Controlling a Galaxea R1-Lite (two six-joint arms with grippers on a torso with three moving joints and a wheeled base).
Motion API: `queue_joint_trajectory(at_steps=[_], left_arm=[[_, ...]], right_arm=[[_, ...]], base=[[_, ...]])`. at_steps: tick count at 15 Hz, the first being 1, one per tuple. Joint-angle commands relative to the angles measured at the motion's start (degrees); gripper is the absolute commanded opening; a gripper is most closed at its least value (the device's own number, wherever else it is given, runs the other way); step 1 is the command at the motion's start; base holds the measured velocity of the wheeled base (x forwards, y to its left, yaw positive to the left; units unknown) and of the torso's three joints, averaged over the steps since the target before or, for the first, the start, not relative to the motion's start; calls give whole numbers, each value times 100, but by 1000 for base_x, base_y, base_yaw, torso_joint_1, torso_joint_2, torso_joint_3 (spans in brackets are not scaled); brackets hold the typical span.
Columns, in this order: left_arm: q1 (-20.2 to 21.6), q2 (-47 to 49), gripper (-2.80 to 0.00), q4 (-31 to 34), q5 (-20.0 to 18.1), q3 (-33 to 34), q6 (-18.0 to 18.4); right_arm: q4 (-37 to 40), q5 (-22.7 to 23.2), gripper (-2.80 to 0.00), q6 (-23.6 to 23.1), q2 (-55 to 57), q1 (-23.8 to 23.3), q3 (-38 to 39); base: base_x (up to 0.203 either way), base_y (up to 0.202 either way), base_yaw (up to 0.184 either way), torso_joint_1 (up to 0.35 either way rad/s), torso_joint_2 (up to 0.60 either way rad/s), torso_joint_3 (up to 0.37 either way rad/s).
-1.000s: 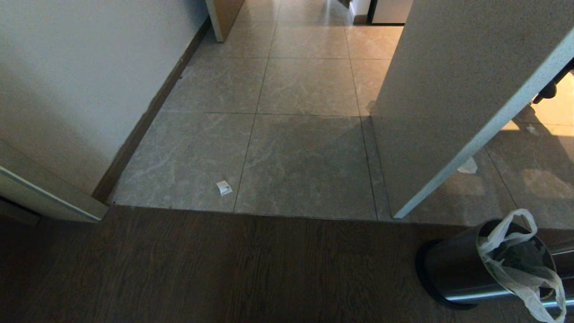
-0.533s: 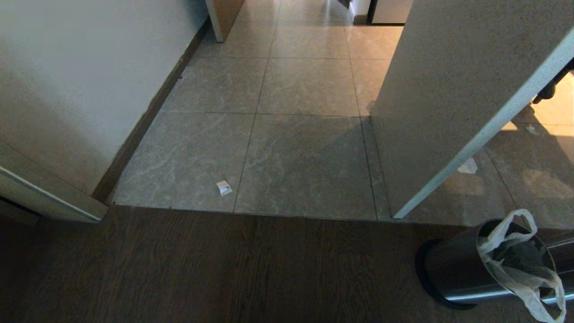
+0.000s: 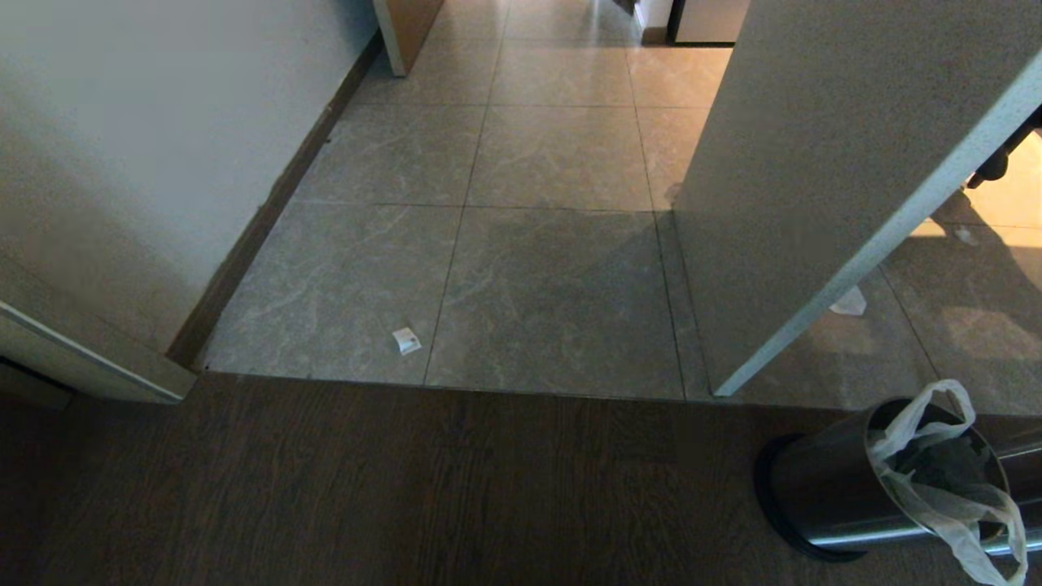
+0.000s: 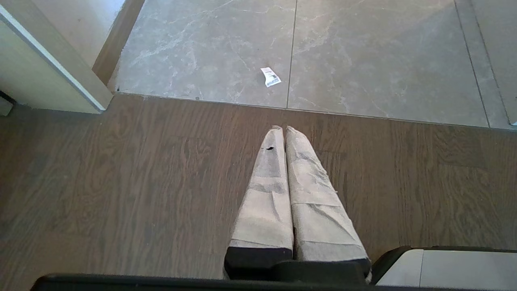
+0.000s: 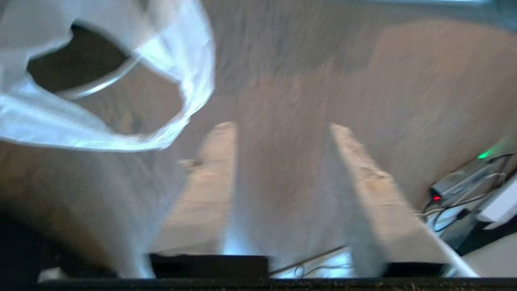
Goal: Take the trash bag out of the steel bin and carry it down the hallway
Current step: Pick up the trash bag
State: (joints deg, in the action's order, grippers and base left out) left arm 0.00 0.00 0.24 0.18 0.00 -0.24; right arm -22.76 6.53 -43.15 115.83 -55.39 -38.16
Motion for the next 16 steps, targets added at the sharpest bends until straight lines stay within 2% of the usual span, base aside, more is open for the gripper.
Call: queue_joint_trajectory(at_steps=[1,7,10,16], left_arm=[[0,0,-280,2,8,0,-2],[0,0,-280,2,3,5,-2],[0,0,-280,2,8,0,-2],[0,0,-280,2,8,0,-2]], right_arm=[[-107,49,0,-6,303,10,85],[-237,581,0,182,882,11,0],[-398,1046,0,219,1108,11,-72],[-902,1078,0,216,1774,11,-729]], base=[[0,0,0,0,0,0],[0,0,0,0,0,0],[0,0,0,0,0,0],[0,0,0,0,0,0]])
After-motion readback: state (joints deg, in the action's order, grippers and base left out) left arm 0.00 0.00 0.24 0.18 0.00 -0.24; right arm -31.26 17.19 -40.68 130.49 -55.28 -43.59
